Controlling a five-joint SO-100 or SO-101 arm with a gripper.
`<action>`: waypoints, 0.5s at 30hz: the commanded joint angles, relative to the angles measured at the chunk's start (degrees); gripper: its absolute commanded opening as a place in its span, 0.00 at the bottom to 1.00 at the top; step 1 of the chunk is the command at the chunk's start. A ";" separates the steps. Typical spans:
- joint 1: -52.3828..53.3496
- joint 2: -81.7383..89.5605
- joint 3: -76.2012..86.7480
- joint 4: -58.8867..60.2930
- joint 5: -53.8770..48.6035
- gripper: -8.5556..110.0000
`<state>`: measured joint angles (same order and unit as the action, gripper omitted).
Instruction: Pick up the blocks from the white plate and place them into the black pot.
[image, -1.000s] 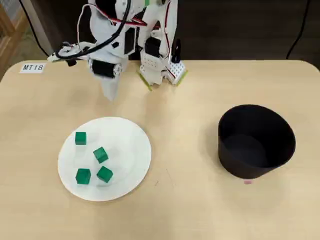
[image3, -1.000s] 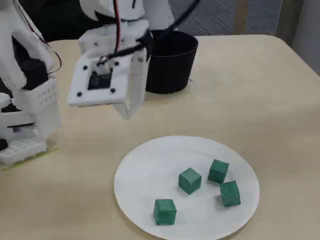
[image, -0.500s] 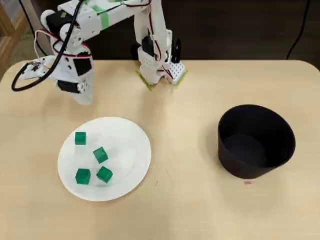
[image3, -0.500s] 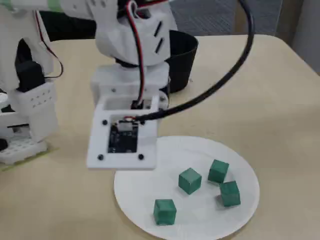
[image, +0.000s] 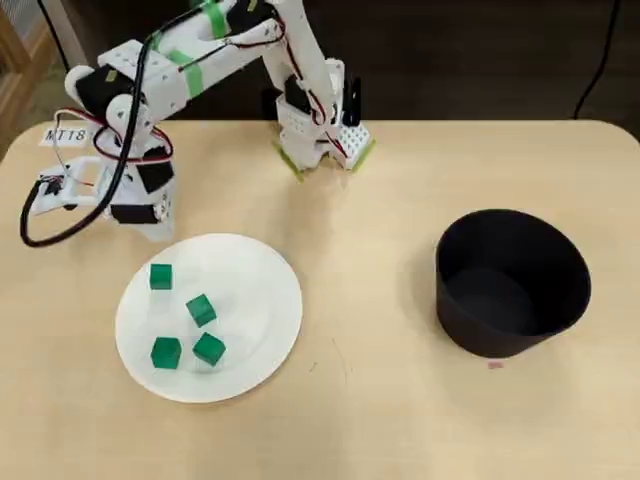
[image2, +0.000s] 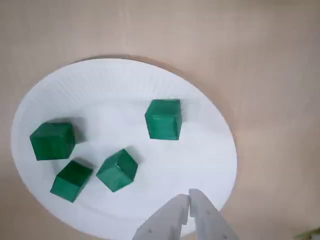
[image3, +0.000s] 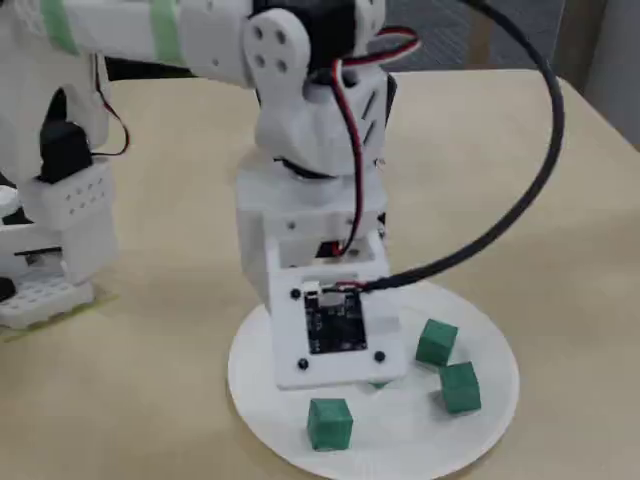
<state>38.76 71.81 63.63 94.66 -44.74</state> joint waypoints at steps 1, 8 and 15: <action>0.88 0.18 -3.16 0.35 0.26 0.07; 2.64 -0.35 -3.34 0.35 -1.05 0.29; 2.99 -4.04 -3.69 0.26 -0.44 0.32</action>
<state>41.92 67.50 62.75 94.66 -45.44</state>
